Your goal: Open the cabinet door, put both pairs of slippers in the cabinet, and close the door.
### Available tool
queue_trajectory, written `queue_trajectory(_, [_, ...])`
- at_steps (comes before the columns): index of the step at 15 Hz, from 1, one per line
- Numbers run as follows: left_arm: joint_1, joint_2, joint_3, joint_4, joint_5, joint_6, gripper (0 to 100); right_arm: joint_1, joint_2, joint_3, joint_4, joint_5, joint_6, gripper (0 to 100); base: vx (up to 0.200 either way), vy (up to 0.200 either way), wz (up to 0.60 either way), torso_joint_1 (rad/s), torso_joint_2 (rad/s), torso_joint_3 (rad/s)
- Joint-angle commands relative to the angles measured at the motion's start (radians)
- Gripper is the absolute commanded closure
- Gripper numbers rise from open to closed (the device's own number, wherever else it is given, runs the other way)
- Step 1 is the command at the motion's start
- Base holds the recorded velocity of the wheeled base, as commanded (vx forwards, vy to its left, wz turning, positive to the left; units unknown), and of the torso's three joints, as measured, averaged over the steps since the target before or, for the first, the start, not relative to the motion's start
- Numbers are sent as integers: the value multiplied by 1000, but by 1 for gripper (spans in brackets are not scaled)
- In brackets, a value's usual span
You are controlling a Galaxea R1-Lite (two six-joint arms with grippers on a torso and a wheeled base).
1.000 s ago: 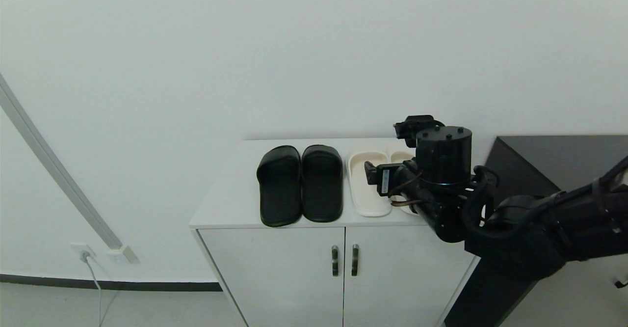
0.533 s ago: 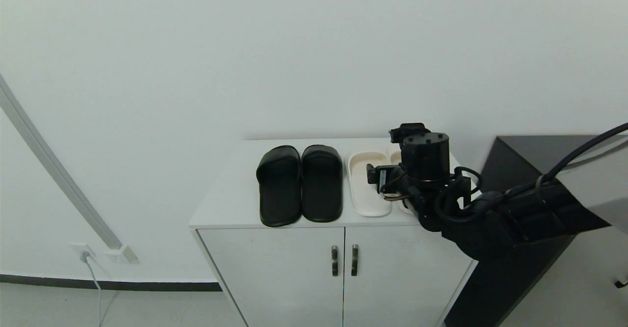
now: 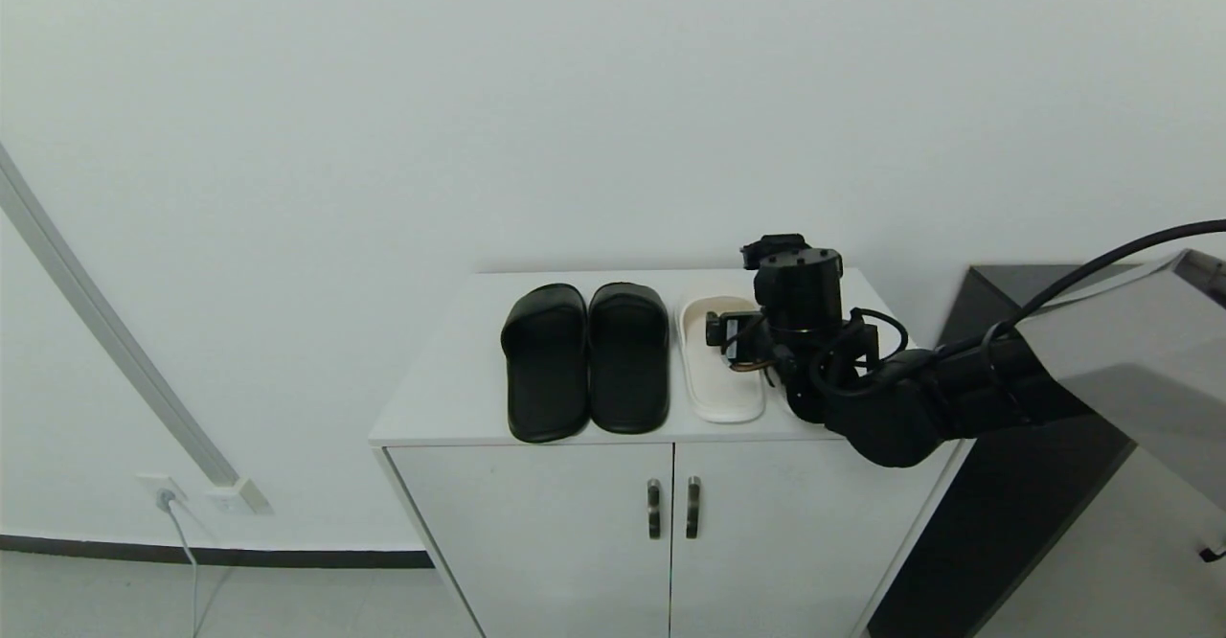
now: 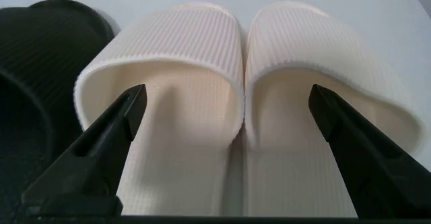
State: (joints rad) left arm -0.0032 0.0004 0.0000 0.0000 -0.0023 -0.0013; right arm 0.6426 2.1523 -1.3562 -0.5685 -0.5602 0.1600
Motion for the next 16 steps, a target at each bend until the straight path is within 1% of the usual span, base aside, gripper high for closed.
queue_trajectory(1, [0,1,0,-2,-1,0,100,-9,34,-52,13,0,7,0,0,0,0,0,0,0])
queue_trajectory(8, [0,1,0,0,1,-2,100,-24,64,-116,44,0,7,0,0,0,0,0,0,0])
queue_trajectory(9, [0,1,0,-2,1,-2,100,-24,67,-121,61,0,7,100,0,0,0,0,0,0])
queue_trajectory(12, [0,1,0,0,1,-2,100,-24,67,-143,72,0,6,100,0,0,0,0,0,0])
queue_trajectory(16, [0,1,0,0,1,-3,100,-23,50,-135,73,-3,4,100,0,0,0,0,0,0])
